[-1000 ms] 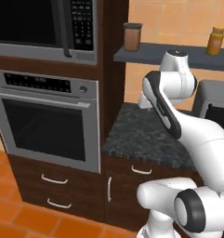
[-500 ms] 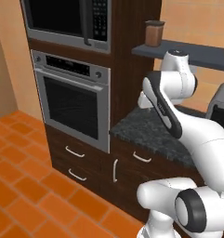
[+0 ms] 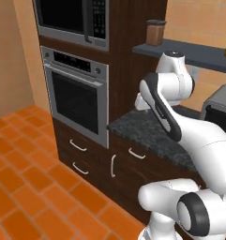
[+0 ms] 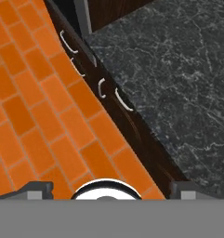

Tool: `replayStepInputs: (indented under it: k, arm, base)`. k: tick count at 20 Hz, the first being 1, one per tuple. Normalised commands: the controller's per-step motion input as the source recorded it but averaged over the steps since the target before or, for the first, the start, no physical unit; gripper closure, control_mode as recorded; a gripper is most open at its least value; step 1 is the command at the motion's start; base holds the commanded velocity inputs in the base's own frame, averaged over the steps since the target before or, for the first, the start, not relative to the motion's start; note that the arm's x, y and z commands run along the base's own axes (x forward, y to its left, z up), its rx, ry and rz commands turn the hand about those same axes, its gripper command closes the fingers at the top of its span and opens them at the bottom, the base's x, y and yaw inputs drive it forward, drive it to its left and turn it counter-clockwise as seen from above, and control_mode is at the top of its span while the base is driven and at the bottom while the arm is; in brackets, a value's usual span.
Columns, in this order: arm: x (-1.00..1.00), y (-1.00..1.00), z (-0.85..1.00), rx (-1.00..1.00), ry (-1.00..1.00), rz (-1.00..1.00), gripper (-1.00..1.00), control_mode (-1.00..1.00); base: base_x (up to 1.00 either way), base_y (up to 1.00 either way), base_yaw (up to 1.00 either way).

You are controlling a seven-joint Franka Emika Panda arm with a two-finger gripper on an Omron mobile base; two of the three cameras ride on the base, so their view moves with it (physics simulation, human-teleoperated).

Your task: Take a straw from the drawer in front and place it inside the glass cup on the dining counter.

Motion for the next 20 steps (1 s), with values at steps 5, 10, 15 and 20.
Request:
replayStepInputs:
  k: [5, 10, 15, 20]
  arm:
    - [0.00, 0.00, 0.00, 0.00, 0.00, 0.00, -1.00, 1.00]
    - [0.00, 0.00, 0.00, 0.00, 0.00, 0.00, -1.00, 1.00]
    - [-0.01, 0.27, -0.01, -0.13, -0.03, 0.25, -1.00, -1.00]
    - [0.02, 0.99, -0.28, -0.45, -0.01, 0.04, -1.00, -1.00]
  base:
    - [0.00, -0.70, 0.21]
    - [-0.01, -0.65, 0.27]
    - [0.00, 0.00, 0.00]
    - [0.00, 0.00, 0.00]
